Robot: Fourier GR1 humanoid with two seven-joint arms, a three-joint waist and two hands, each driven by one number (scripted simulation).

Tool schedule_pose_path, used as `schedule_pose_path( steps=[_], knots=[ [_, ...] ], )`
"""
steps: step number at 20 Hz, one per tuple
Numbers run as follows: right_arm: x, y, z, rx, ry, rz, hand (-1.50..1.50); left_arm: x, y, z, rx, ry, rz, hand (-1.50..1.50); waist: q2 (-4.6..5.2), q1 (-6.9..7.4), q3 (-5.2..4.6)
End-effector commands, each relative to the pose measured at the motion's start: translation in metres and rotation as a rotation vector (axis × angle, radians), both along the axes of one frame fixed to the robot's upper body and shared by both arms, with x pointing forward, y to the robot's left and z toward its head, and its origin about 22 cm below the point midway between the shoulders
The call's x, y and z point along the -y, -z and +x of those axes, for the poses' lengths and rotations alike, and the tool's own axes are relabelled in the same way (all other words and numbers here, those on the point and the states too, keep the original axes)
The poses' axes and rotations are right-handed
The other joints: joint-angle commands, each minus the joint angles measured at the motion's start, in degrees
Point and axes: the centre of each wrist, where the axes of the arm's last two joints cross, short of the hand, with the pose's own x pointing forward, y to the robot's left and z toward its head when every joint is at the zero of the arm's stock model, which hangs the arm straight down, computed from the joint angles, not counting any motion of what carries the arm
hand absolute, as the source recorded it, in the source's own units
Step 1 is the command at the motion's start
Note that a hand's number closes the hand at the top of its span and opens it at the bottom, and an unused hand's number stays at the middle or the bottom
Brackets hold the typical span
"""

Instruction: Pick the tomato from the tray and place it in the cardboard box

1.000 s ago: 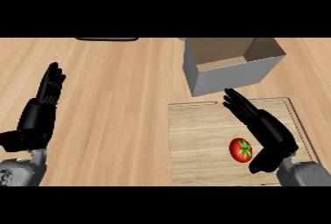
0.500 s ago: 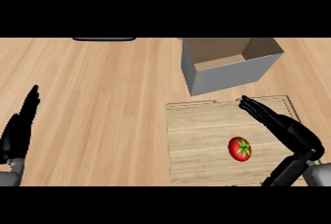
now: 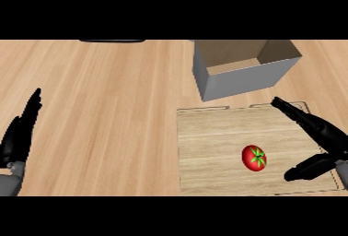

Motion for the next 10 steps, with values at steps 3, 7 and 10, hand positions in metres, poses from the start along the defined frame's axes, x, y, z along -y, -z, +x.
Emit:
schedule_pose_path(
  steps=[3,7,10],
  knots=[
    [0.024,-0.021,0.020,0.112,-0.211,-0.252,-1.50,-0.003,0.000,0.001,-0.011,0.021,0.018,0.00,-0.08,0.89,-0.16],
    [0.006,-0.042,0.042,0.136,-0.299,-0.409,-1.50,0.004,-0.008,0.020,-0.017,0.014,0.012,0.00,-0.22,-0.22,-0.30],
    [0.001,-0.034,0.041,0.153,-0.335,-0.559,-1.50,-0.003,-0.013,0.011,-0.008,0.000,0.009,0.00,-0.53,-0.22,-0.31]
  ],
)
